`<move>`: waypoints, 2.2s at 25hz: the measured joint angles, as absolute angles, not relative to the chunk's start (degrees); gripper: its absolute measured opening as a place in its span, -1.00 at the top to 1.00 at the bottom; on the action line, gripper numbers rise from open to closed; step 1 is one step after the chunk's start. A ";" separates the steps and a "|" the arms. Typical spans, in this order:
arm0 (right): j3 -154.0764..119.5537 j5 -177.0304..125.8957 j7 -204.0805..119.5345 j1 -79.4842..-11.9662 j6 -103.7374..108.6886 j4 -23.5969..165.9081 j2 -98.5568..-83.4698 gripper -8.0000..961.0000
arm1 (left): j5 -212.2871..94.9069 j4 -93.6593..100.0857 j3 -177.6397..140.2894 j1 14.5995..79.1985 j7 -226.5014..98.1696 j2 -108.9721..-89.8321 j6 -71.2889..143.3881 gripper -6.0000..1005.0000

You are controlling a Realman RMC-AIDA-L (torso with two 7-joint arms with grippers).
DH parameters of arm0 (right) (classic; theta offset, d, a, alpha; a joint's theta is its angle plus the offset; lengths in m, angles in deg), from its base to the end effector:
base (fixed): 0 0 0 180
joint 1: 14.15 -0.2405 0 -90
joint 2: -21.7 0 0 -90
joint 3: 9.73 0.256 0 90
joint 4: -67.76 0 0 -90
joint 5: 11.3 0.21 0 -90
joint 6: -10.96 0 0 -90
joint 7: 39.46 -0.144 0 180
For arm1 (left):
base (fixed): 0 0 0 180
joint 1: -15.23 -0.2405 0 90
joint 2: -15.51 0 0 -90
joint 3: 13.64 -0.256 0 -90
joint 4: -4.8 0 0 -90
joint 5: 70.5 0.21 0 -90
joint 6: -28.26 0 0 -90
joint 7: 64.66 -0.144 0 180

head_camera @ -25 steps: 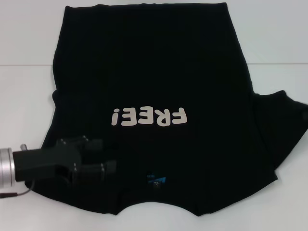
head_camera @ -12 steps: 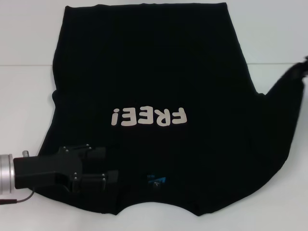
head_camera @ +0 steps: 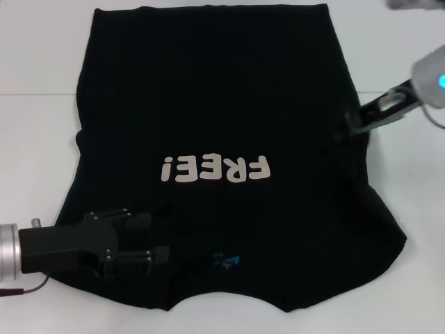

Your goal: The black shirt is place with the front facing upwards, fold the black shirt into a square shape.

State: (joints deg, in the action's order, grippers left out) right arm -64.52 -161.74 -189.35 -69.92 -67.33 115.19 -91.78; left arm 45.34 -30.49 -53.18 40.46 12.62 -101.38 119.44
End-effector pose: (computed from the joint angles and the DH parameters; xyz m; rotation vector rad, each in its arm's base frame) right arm 0.1654 0.4497 0.0352 -2.3706 1.2598 -0.1677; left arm -0.2988 0.2994 0.0054 -2.7268 -0.7236 -0.6520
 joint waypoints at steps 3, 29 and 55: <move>-66.59 -161.81 -189.05 -71.28 -67.12 114.26 -93.25 0.89 | 45.34 -30.50 -53.14 40.46 12.63 -101.38 119.42 -0.66; -54.07 -125.30 -153.68 -51.61 -70.53 110.52 -93.60 -0.56 | 44.63 -28.93 -45.47 39.75 26.38 -100.56 121.02 -0.66; -56.31 -126.49 -99.36 -45.88 -70.02 97.21 -98.38 -0.92 | 69.33 -34.86 -37.29 41.41 87.51 -91.29 120.92 -0.66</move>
